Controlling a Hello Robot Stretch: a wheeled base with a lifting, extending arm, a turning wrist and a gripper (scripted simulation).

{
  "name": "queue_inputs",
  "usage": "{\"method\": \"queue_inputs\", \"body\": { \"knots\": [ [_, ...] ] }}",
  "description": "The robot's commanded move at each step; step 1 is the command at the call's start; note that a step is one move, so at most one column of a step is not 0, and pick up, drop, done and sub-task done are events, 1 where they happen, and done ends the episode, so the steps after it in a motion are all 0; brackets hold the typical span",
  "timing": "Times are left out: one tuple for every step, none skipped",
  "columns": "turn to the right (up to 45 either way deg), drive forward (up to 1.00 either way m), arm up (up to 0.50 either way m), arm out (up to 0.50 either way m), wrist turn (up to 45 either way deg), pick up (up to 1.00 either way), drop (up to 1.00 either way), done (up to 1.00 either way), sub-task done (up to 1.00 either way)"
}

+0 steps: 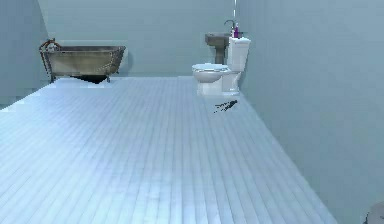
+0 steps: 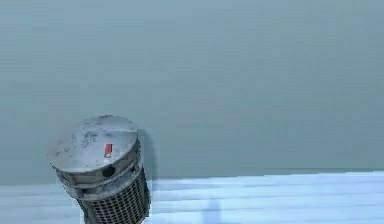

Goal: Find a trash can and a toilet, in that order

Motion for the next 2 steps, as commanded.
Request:
{"method": "queue_inputs", "body": {
  "knots": [
    [0.0,1.0,0.0,0.0,0.0,0.0,0.0,0.0,0.0],
    [-3.0,0.0,0.0,0.0,0.0,0.0,0.0,0.0,0.0]
  ]
}}
